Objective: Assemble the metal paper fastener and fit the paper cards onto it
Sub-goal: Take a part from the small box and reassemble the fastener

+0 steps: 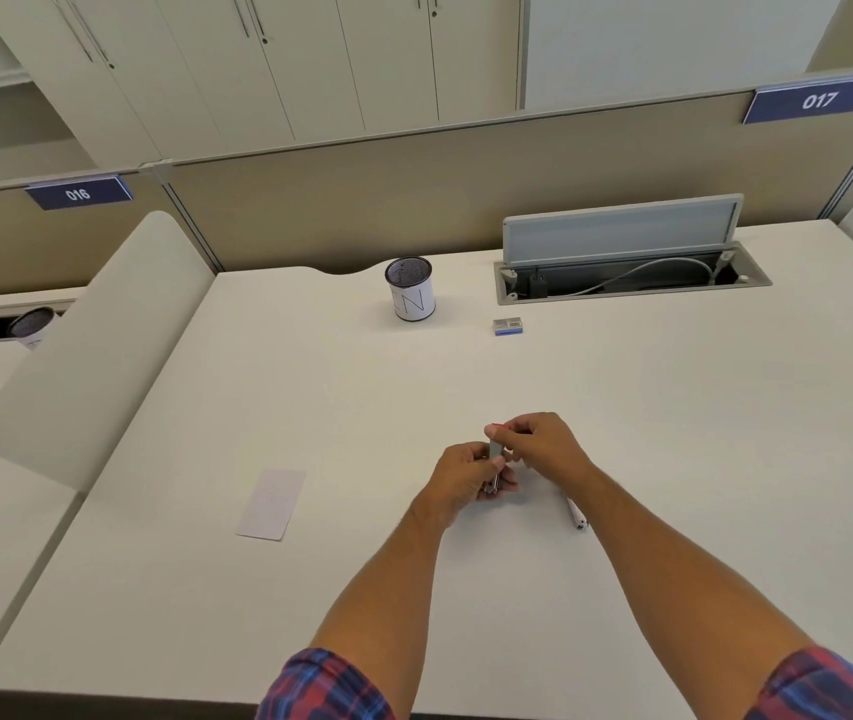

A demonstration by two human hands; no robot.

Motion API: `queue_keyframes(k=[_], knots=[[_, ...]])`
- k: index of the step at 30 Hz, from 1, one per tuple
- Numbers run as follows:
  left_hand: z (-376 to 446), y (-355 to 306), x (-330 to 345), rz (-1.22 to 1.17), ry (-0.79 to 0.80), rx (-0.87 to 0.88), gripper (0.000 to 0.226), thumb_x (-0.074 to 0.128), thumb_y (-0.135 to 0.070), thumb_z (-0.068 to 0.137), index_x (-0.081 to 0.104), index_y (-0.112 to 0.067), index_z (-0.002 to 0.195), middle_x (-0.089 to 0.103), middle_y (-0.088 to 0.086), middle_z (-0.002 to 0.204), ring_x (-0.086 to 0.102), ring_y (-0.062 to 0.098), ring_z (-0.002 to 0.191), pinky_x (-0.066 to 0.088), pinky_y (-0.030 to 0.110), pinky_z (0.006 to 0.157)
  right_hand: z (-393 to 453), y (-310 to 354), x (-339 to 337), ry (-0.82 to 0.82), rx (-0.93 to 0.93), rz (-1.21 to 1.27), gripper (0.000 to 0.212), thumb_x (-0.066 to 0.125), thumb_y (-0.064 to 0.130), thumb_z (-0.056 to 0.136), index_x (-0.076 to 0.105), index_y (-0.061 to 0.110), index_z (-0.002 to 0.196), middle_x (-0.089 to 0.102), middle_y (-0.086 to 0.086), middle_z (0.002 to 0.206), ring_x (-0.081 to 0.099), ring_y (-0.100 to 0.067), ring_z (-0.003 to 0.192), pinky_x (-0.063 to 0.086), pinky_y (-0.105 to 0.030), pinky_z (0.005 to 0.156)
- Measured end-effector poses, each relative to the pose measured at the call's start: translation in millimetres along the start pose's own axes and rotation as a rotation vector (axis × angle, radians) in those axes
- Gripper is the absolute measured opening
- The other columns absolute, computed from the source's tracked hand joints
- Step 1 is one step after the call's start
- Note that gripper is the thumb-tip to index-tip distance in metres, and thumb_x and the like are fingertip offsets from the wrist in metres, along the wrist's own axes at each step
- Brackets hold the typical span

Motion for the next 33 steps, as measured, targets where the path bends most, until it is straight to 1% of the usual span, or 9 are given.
queue_keyframes(k=[4,8,13,16,20,24,26,29,33], knots=[[-0.2,2.8,1.6,0.057,0.007,-0.005,0.021,0.063,-0.026,0.097,0.074,-0.009,0.103,0.077,0.017,0.096,0.075,0.026,0.089,0.057,0.031,0.079,-2.6,-4.3,6.5,-0.055,0.067,0.037,0.044,0.076,0.051,0.084,0.072,0.007,0.086,0.074,0.0,0.074,0.067,-0.006,0.064,0.05,-0.027,0.066],[0.6,-3.2,-2.3,0.256,-0.088,0.068,0.042,0.068,-0.044,0.089,0.074,-0.003,0.084,0.071,0.01,0.073,0.062,0.014,0.065,0.051,0.031,0.068,-8.0,-3.1,10.7,-0.078,0.087,0.069,0.049,0.068,0.059,0.086,0.062,0.011,0.098,0.076,-0.002,0.087,0.071,-0.016,0.08,0.05,-0.03,0.064],[-9.5,-12.8,-22.4,0.648,-0.513,0.248,0.032,0.066,-0.043,0.086,0.065,-0.017,0.067,0.064,-0.005,0.068,0.057,0.01,0.062,0.048,0.028,0.06,-11.5,-2.5,17.3,-0.102,0.07,0.006,0.047,0.064,0.069,0.082,0.056,0.026,0.096,0.076,0.001,0.074,0.072,-0.011,0.067,0.052,-0.029,0.058],[-24.5,-18.8,-45.1,0.891,-0.824,0.363,0.007,0.065,-0.017,0.085,0.07,-0.015,0.089,0.066,0.003,0.093,0.064,0.025,0.084,0.052,0.039,0.075,-13.1,-6.4,20.0,-0.061,0.076,-0.092,0.048,0.062,0.074,0.078,0.055,0.029,0.095,0.074,0.001,0.072,0.064,-0.009,0.052,0.049,-0.027,0.052],[-45.5,-6.4,-87.2,1.073,-1.002,0.097,0.053,0.062,-0.01,0.08,0.057,-0.005,0.133,0.052,0.014,0.143,0.047,0.032,0.133,0.036,0.043,0.107,-15.1,-9.4,23.1,0.007,0.073,-0.145,0.046,0.059,0.073,0.08,0.054,0.03,0.096,0.075,0.0,0.073,0.062,-0.011,0.05,0.049,-0.03,0.055],[-67.6,10.5,-130.7,1.125,-1.038,-0.17,0.059,0.058,-0.019,0.086,0.047,-0.005,0.142,0.028,0.018,0.16,0.025,0.032,0.148,0.023,0.044,0.116,-14.3,-5.5,27.2,0.06,0.039,-0.185,0.045,0.058,0.071,0.083,0.052,0.029,0.098,0.075,-0.003,0.075,0.06,-0.014,0.049,0.049,-0.029,0.054],[-74.7,15.4,-145.2,1.142,-1.008,-0.32,0.048,0.051,-0.025,0.092,0.049,-0.011,0.138,0.023,0.017,0.162,0.019,0.038,0.148,0.02,0.047,0.118,-14.2,-3.9,27.8,0.078,0.021,-0.196,0.044,0.058,0.069,0.084,0.051,0.028,0.098,0.075,-0.003,0.075,0.06,-0.015,0.05,0.048,-0.029,0.053],[-82.8,17.0,-154.6,1.093,-0.925,-0.488,0.034,0.045,-0.026,0.096,0.055,-0.017,0.126,0.04,0.015,0.145,0.039,0.039,0.131,0.024,0.051,0.112,-14.6,-4.2,29.0,0.092,0.015,-0.205,0.044,0.058,0.07,0.084,0.051,0.029,0.099,0.075,-0.002,0.075,0.062,-0.015,0.052,0.048,-0.028,0.053],[-85.6,12.1,-157.8,1.19,-0.92,-0.393,0.027,0.047,-0.018,0.096,0.058,-0.019,0.12,0.055,0.009,0.119,0.055,0.033,0.112,0.034,0.047,0.104,-14.3,-8.4,28.7,0.09,0.016,-0.207,0.046,0.058,0.072,0.081,0.051,0.03,0.098,0.075,-0.003,0.075,0.062,-0.015,0.052,0.049,-0.029,0.053]])
Point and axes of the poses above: each hand's wrist, its own z-axis towards the middle knuckle, its own x-axis out of the palm, y = z × x, the point moved 3 cm from there along z, towards the middle knuckle
